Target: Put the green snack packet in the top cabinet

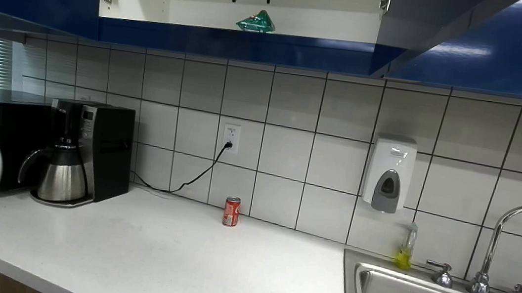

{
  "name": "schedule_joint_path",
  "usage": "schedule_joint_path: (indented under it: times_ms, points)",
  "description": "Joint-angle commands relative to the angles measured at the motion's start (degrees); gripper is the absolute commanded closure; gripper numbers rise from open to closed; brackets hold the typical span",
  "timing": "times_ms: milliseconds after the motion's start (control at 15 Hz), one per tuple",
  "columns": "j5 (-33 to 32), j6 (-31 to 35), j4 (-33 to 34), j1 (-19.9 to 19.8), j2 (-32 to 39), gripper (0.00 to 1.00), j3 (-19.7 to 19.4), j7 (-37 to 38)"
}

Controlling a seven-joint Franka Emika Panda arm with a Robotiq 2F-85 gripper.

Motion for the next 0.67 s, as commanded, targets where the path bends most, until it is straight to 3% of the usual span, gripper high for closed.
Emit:
schedule_joint_path:
  times_ms: [0,600]
  points:
    - [-2.52,-2.13,-4.63,1.14,-5.42,0.00,1.27,1.67]
    - [-2.92,-4.46,-17.86,2.21,-18.49,0.00,5.64,5.49]
